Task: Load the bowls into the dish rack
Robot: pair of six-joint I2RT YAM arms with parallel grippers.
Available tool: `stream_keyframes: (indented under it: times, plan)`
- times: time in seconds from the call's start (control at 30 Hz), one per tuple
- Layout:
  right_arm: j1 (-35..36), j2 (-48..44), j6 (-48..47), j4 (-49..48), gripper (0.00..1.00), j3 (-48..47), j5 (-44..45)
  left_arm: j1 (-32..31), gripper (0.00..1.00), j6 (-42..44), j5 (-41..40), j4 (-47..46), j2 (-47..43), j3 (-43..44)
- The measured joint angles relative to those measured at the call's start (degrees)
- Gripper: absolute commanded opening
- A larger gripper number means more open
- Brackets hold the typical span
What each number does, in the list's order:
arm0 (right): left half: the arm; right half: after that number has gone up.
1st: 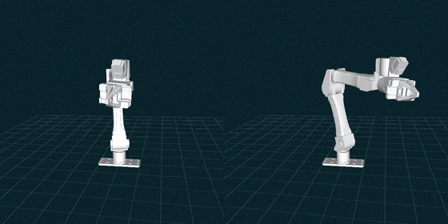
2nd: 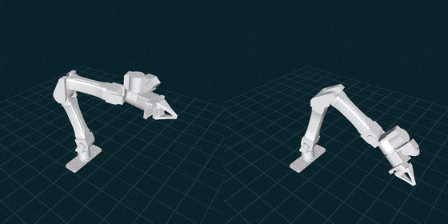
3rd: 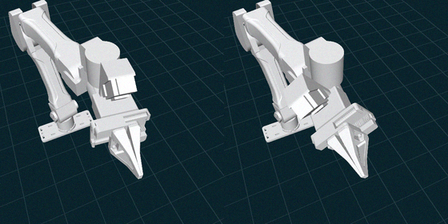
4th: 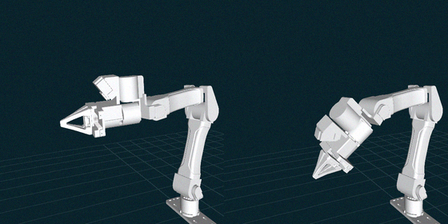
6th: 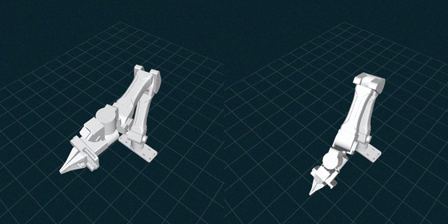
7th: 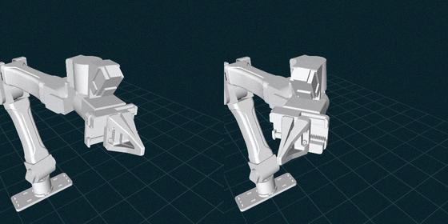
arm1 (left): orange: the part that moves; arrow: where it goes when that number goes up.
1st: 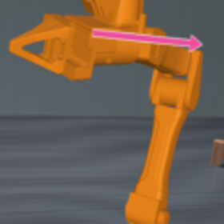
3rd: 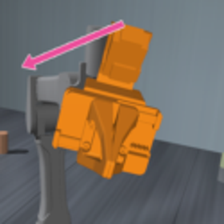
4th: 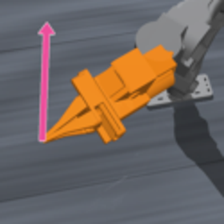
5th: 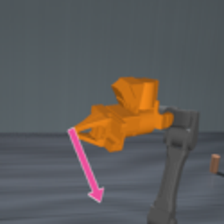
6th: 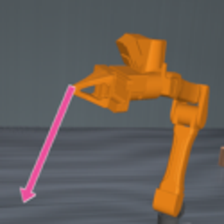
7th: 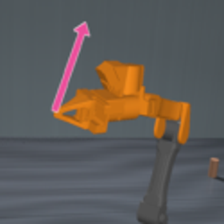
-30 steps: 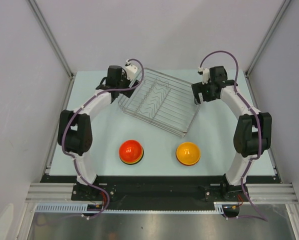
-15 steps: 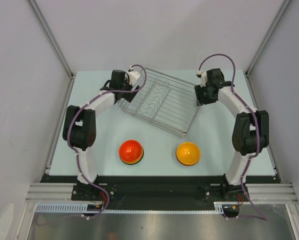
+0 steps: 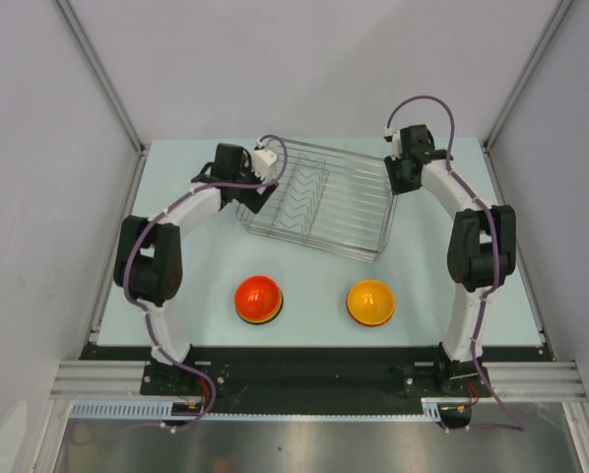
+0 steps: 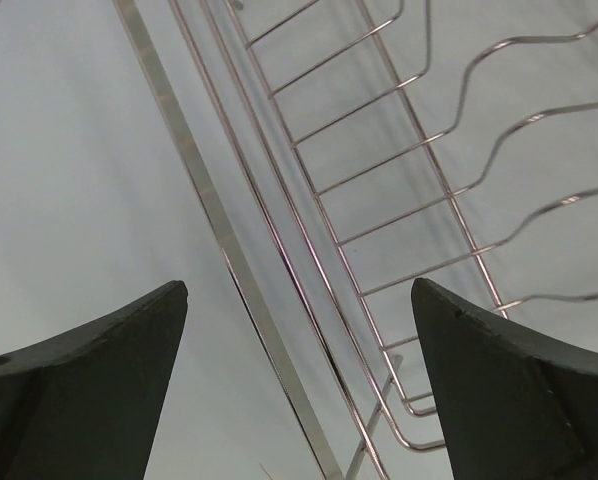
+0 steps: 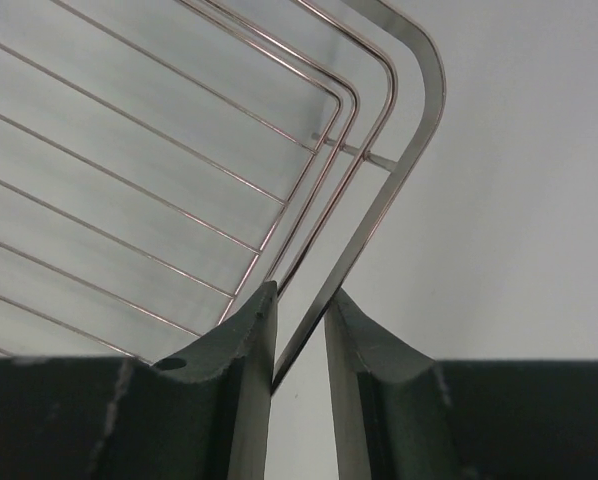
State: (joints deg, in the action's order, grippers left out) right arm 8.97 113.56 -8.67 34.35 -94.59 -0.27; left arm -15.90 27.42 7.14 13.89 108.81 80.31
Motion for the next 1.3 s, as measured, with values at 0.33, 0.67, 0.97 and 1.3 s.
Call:
stream_keyframes:
  times: [0.33,0.67,0.97,1.3]
  plan:
    - [0.5,7.8,-5.0,-1.0,0.34,-10.2,2.9,0.0,1.00,-0.5,8.0,5.2,-4.0,-1.0]
    - [0.7,11.5,-6.9,-2.6,0.35,-14.6,4.4,0.6,1.00,-1.1,13.3,6.8,-6.9,-6.3]
    - [1.2,12.8,-7.1,-3.4,0.35,-16.2,4.8,0.6,1.00,-2.4,17.3,8.5,-10.3,-10.3]
    - [2.3,12.9,-7.1,-3.4,0.36,-16.3,4.8,1.0,1.00,-3.0,14.9,9.0,-11.3,-11.1]
